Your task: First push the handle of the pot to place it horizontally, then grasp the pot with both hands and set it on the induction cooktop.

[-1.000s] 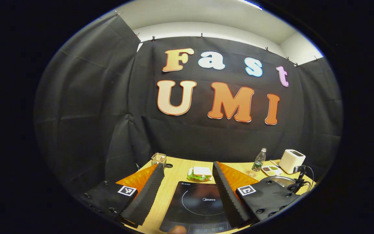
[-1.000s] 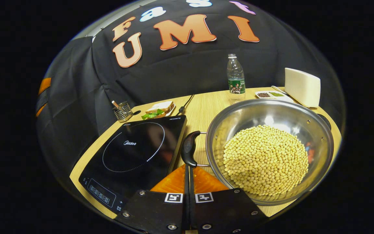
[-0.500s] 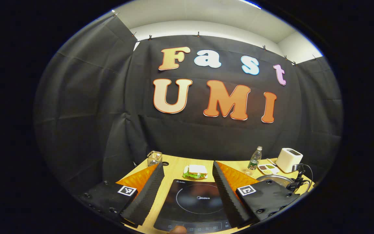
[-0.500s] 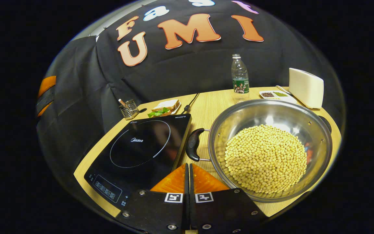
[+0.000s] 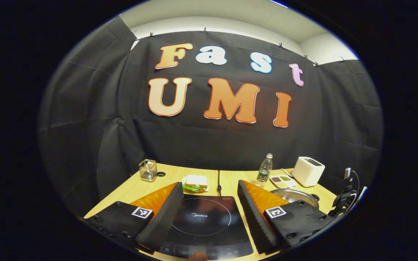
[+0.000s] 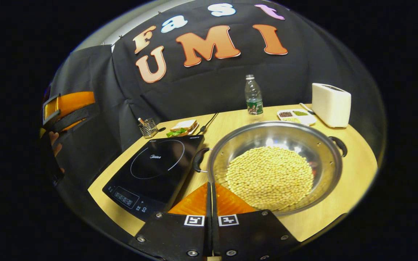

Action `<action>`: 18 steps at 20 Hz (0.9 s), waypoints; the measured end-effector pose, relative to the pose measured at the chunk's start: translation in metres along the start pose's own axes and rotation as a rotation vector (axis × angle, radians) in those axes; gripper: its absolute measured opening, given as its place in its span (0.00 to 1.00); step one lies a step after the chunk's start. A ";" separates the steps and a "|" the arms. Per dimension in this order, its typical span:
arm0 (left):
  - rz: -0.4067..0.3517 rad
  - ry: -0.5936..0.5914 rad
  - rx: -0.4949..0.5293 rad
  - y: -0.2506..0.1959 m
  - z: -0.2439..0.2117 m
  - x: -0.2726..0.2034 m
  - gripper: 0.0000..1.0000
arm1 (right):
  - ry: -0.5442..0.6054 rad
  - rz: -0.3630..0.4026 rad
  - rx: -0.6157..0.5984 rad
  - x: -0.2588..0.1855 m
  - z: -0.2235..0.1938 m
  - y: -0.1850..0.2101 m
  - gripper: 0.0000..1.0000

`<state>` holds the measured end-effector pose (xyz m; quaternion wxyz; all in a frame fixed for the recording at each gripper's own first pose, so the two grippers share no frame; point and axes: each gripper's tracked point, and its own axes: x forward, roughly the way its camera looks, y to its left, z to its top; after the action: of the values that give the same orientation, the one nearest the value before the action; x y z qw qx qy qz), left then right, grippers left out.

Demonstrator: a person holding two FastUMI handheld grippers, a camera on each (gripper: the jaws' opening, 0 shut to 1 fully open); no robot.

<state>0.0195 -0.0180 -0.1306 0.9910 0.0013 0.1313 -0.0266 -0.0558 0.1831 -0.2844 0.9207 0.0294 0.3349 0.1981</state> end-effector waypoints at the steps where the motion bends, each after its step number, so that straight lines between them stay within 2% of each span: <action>1: -0.016 0.018 0.004 -0.010 -0.009 0.004 0.97 | -0.012 -0.010 -0.002 -0.006 0.005 -0.009 0.00; 8: -0.132 0.139 0.020 -0.078 -0.064 0.032 0.98 | -0.090 -0.115 0.024 -0.027 0.039 -0.081 0.01; 10: -0.165 0.180 0.019 -0.096 -0.082 0.041 0.98 | -0.107 -0.147 0.038 -0.029 0.047 -0.102 0.03; 12: -0.196 0.221 0.015 -0.112 -0.099 0.047 0.98 | -0.117 -0.175 0.053 -0.028 0.054 -0.120 0.11; 14: -0.219 0.269 0.019 -0.126 -0.120 0.054 0.98 | -0.117 -0.200 0.064 -0.027 0.053 -0.136 0.24; 15: -0.226 0.289 0.020 -0.130 -0.129 0.057 0.98 | -0.111 -0.210 0.068 -0.027 0.052 -0.143 0.36; 16: -0.241 0.308 0.016 -0.137 -0.135 0.060 0.99 | -0.106 -0.217 0.073 -0.025 0.053 -0.149 0.39; 17: -0.256 0.330 0.015 -0.145 -0.144 0.064 0.98 | -0.102 -0.232 0.079 -0.023 0.052 -0.157 0.62; 18: -0.263 0.345 0.016 -0.148 -0.150 0.067 0.98 | -0.099 -0.252 0.082 -0.019 0.052 -0.165 0.69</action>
<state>0.0373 -0.1679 -0.2921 0.9417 -0.0036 0.2979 -0.1563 0.0209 0.0282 -0.2635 0.9517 0.0344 0.2980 0.0654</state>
